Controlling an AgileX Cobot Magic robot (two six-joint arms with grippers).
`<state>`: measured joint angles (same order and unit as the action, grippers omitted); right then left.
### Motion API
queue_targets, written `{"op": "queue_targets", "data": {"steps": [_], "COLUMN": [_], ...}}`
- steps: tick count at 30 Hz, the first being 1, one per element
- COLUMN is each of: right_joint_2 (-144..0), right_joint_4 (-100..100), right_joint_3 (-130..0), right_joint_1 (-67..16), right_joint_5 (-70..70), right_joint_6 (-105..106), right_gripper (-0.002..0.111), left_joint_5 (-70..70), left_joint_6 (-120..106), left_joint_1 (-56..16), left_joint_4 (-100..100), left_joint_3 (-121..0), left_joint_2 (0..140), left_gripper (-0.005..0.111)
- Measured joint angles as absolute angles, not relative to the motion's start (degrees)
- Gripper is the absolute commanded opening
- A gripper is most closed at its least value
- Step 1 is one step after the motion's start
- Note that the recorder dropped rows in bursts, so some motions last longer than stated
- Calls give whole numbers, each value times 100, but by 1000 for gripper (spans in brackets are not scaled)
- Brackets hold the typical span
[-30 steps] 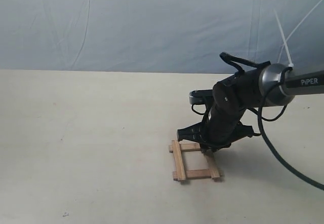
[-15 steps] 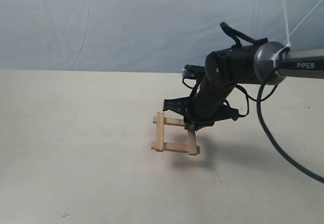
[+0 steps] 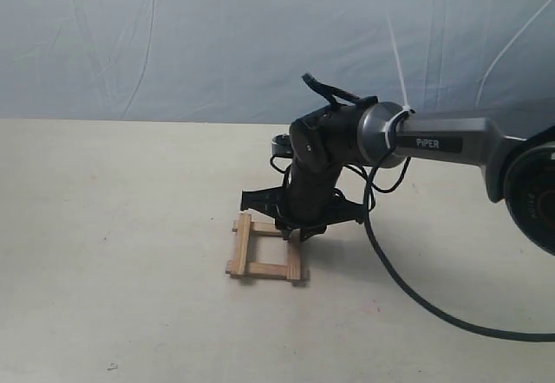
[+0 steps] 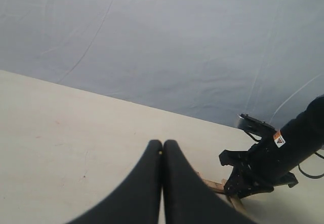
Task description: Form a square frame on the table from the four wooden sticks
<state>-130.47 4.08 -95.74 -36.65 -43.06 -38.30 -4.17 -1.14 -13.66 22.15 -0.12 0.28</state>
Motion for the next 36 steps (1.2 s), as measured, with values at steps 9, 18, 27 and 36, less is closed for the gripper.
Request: {"op": "queue_targets", "data": {"steps": [9, 18, 27, 36], "right_joint_2": [-12622, -11288, -9461, -6844], "right_joint_4": [671, 562, 283, 393], "right_joint_3": [-9574, -8373, -5724, -3789], "right_joint_1": [-3654, -2573, -895, -445], "right_joint_5": [-4592, -5384, -4179, -2626], "right_joint_6": [-3881, -2020, -967, -876], "right_gripper": [-1, -1, -1, -1], "left_joint_5": [-417, -417, -417, -417], "left_joint_6": [-114, -114, -114, -114], "left_joint_1": [-1366, -1366, -1366, -1366], "left_joint_4": [2215, 2215, 2215, 2215], "left_joint_3": [-12, -12, -12, -12], "left_joint_2": [28, 28, 28, 28], "left_gripper": [0, 0, 0, 0]}}
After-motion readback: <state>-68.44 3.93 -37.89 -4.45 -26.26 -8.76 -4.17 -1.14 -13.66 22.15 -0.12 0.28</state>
